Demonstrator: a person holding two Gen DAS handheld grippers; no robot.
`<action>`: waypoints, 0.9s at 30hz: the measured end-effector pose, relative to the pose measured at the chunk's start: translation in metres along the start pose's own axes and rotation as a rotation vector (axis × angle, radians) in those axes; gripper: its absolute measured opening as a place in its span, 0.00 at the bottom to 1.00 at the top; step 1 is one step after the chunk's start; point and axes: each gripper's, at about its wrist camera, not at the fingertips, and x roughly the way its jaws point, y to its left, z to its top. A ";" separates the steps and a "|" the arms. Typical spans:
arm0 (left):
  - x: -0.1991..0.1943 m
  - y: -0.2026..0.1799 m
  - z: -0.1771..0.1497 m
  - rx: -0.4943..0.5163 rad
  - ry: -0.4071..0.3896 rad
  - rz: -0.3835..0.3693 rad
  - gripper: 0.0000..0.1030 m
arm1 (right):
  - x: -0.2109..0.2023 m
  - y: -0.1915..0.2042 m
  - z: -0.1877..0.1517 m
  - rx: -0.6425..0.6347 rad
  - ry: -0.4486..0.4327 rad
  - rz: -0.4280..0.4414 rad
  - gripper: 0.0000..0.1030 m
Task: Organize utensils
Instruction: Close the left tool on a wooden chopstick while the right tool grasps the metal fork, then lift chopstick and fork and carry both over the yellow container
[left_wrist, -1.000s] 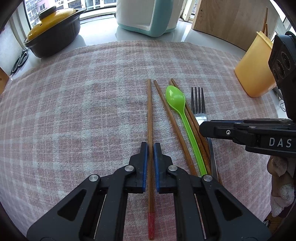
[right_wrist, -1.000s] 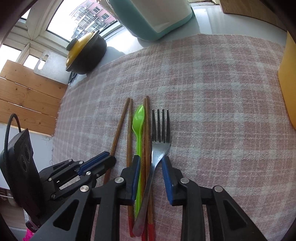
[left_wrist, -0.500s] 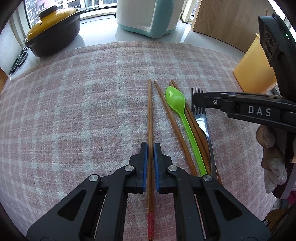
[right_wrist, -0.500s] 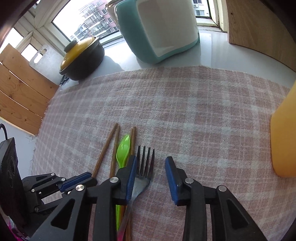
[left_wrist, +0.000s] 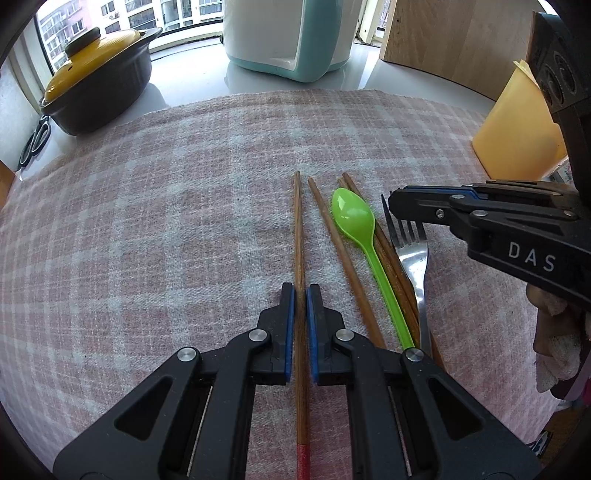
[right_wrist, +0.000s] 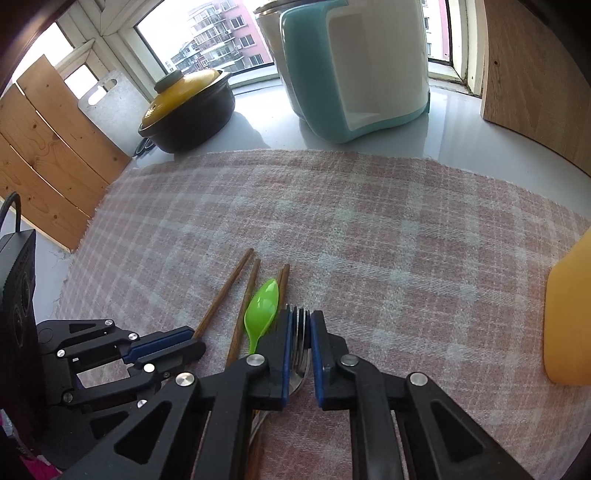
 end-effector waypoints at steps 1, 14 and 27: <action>0.000 0.000 0.000 0.002 0.000 -0.001 0.07 | -0.002 0.002 0.000 -0.012 -0.003 -0.003 0.02; 0.003 0.007 0.013 -0.020 0.009 -0.037 0.07 | 0.011 0.009 -0.002 -0.051 0.059 -0.004 0.01; -0.029 0.028 -0.001 -0.150 -0.066 -0.156 0.04 | -0.034 0.011 -0.002 -0.081 -0.027 -0.033 0.00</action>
